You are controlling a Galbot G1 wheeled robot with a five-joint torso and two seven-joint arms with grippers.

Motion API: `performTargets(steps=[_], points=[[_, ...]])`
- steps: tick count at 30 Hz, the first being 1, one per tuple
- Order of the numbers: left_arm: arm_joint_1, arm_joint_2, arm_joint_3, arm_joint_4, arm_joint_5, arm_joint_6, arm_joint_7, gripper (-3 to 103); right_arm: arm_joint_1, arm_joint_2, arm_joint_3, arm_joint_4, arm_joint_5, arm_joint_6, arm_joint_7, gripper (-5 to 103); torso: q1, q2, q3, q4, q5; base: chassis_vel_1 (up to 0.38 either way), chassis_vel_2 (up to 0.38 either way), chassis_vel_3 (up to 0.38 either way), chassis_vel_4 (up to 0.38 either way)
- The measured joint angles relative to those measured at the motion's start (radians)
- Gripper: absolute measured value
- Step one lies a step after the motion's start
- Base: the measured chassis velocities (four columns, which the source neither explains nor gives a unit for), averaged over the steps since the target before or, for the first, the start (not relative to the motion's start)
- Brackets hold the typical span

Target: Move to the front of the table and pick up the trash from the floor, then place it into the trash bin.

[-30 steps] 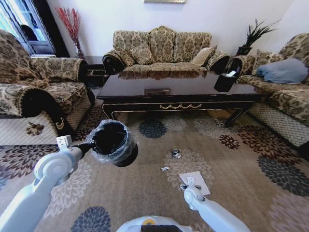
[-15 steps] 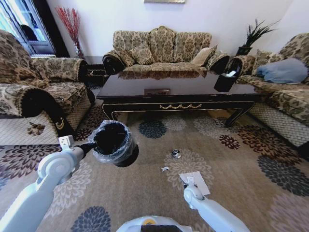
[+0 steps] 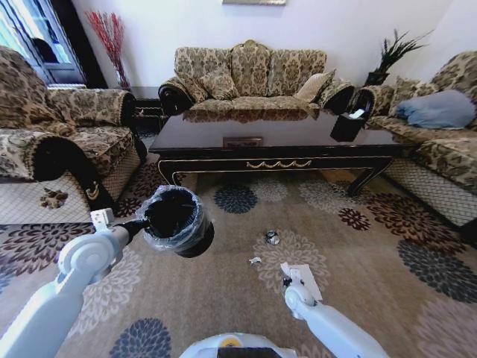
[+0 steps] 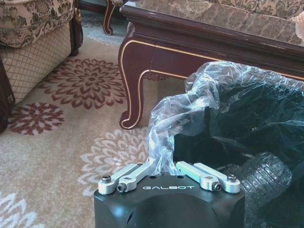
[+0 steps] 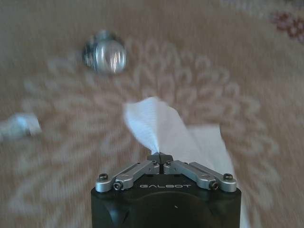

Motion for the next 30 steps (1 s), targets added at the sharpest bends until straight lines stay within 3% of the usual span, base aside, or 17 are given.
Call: performTargets(steps=[7, 17, 20, 23, 30], points=[[-0.001, -0.012, 0.005, 0.0, 0.003, 0.0, 0.001, 2, 0.0, -0.031, 0.057, 0.058, -0.029, 0.062, -0.04, 0, 0.0, 0.0, 0.0, 0.0, 0.0002, 0.0, 0.0, 0.0, 0.0], [0.012, -0.026, 0.006, -0.019, 0.007, 0.0, 0.001, 2, 0.077, -0.11, 0.133, 0.327, -0.024, 0.155, -0.119, 0, 0.0, 0.0, 0.0, 0.0, -0.0001, 0.0, 0.0, 0.0, 0.0], [0.014, -0.034, 0.01, -0.024, 0.009, 0.0, 0.001, 2, 0.12, -0.126, 0.123, 0.405, -0.018, 0.18, -0.137, 0, 0.0, 0.0, 0.0, -0.0001, -0.0002, 0.0, 0.0, 0.0, 0.0], [0.019, -0.048, 0.02, -0.024, 0.02, 0.0, 0.0, 2, 0.209, -0.14, 0.077, 0.48, -0.016, 0.251, -0.201, 0, 0.0, 0.0, 0.0, 0.0001, -0.0001, 0.0, 0.0, 0.0, 0.0], [0.006, -0.058, 0.032, -0.009, 0.022, 0.0, 0.0, 2, 0.366, -0.182, -0.038, 0.529, -0.017, 0.348, -0.289, 0, 0.0, 0.0, 0.0, 0.0001, -0.0002, 0.0, 0.0, 0.0, 0.0]])
